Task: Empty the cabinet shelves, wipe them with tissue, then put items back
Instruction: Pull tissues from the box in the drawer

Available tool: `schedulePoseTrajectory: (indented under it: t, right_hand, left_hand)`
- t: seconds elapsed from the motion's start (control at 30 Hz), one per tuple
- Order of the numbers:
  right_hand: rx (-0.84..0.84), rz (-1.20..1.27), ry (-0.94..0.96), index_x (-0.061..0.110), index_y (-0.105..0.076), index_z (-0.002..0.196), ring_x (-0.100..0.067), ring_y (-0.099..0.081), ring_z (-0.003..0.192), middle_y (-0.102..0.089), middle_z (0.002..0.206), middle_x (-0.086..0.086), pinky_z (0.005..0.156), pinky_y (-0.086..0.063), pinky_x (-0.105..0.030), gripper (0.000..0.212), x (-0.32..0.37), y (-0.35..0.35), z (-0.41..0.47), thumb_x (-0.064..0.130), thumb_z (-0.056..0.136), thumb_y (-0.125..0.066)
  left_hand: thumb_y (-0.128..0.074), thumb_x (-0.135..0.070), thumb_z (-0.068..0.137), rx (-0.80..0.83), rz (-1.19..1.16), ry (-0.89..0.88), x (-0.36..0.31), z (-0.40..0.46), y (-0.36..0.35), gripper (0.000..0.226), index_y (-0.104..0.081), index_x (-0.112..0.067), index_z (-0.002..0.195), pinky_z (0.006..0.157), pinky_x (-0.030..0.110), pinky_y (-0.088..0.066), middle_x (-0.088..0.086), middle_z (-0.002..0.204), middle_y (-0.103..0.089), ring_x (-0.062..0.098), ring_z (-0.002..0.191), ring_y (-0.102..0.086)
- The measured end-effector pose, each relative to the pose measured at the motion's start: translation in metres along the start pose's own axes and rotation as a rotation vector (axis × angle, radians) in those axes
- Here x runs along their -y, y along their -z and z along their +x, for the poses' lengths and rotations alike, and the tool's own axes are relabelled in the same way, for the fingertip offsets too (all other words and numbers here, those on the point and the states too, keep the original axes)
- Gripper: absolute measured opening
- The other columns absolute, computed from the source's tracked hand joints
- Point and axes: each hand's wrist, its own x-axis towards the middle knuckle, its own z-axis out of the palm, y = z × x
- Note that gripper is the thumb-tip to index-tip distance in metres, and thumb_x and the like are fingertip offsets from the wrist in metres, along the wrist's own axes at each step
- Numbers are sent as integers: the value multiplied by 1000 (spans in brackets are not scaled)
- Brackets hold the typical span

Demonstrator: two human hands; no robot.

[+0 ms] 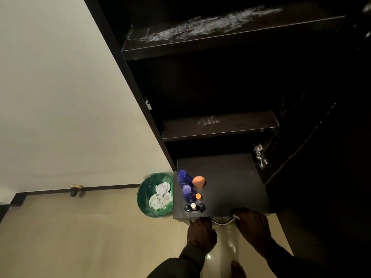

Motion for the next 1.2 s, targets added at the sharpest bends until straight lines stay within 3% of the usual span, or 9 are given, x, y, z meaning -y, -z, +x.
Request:
schedulePoseTrajectory:
  t: [0.07,0.2,0.37,0.5,0.63,0.7,0.8,1.0,1.2]
  right_hand:
    - [2,15,-10,28,-76,81,-11,-71,63,-74,76,8,50,-50,-21,39,1,0,-2,18,47,-94]
    - [5,69,-94,28,-75,80,-14,-72,65,-73,76,8,51,-50,-22,40,2,9,-10,25,46,-94]
    - [132,389,-318,23,-71,104,-18,-67,97,-71,99,7,75,-50,-25,43,4,41,-4,43,67,-82]
    - [237,653,-323,29,-71,91,-14,-69,88,-73,85,7,82,-55,-33,45,-2,52,17,46,49,-75]
    - [154,949,-419,15,-67,98,-22,-63,86,-66,88,-3,61,-50,-10,29,47,124,15,-4,78,-72]
    - [191,1001,-440,10,-61,104,-16,-60,82,-62,90,-3,55,-45,-6,32,55,143,26,-13,82,-62]
    - [226,980,-411,13,-61,105,-10,-59,81,-64,98,-5,63,-47,-17,35,66,173,24,-11,79,-59]
    - [221,993,-321,11,-61,112,-19,-66,96,-69,110,-12,83,-54,-33,44,82,215,28,-15,77,-56]
    - [126,1010,-208,11,-62,115,-20,-67,99,-70,110,-9,83,-54,-29,43,94,260,32,-15,82,-54]
  left_hand:
    - [-77,-53,49,1,24,0,-2,-6,7,50,-70,-28,92,49,20,-51,-11,76,-71,7,60,-67]
    - [-47,-38,97,125,-9,11,-8,-13,21,43,-53,-16,133,101,35,-44,6,133,-58,26,124,-54]
    - [-51,-42,96,334,-95,-55,-25,-16,64,45,-58,-11,128,111,39,-37,12,135,-55,30,127,-50]
    - [-44,-34,96,293,-184,-164,-47,-16,107,46,-65,2,115,100,42,-46,22,124,-61,38,115,-59]
    - [-41,-38,92,221,-410,-220,-55,-11,143,50,-68,3,96,87,39,-47,23,104,-66,35,98,-63]
    - [-44,-32,91,199,-520,-186,-56,-4,161,41,-66,2,85,77,42,-48,21,86,-66,33,80,-62]
    - [-54,-30,86,107,-662,-85,-59,-16,192,24,-73,-16,93,79,37,-55,5,87,-72,20,78,-67]
    - [-60,-24,91,25,-1009,-24,-73,-48,241,5,-65,-24,92,50,22,-46,-2,75,-63,8,59,-59]
    - [-59,-29,97,45,-1200,-124,-87,-78,280,15,-65,-18,106,60,26,-53,2,89,-69,12,73,-66]
